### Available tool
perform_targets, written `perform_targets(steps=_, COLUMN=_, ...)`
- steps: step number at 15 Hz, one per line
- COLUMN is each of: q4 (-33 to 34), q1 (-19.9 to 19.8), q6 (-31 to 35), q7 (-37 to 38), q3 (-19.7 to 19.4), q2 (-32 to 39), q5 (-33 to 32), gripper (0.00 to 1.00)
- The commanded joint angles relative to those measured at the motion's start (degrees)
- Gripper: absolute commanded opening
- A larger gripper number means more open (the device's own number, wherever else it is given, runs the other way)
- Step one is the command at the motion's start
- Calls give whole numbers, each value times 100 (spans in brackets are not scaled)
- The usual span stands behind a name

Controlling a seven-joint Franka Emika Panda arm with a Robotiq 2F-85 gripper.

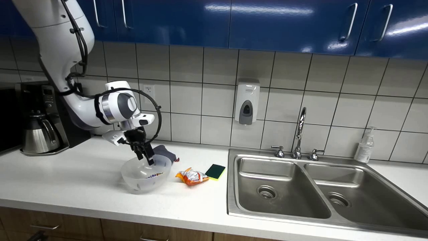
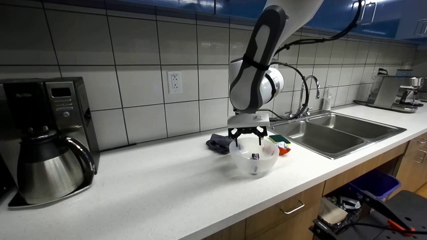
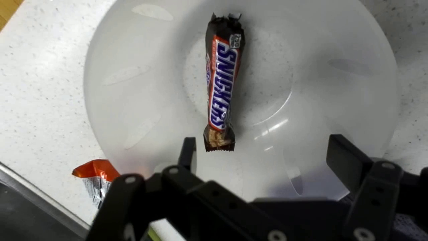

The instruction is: Put the candy bar into the bowl

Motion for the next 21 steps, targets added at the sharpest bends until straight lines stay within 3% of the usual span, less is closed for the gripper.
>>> perform_targets(steps=1, q4=-595, q1=416, q6=64, q7=575, q3=-375, q2=-642, q5=-564, gripper=100)
perform_targets(steps=5, q4=-1002, q1=597, q6=-56, q7=1020, q3=-373, q2=-1170, q5=-1195, gripper=100)
perform_targets(steps=12, q4=-1854, q1=232, q6=-305, q7=927, q3=395, q2=-2139, q5=-1662, gripper=100)
perform_targets(steps=18, q4=-2525, q1=-136, q6=-590, q7=1377, q3=946, q2=-2701, q5=-2729, gripper=100)
perform_targets(steps=21, q4=-2818, q1=-466, q6=-744, q7=1311, q3=1310, q2=-2919, q5=-2913, gripper=100)
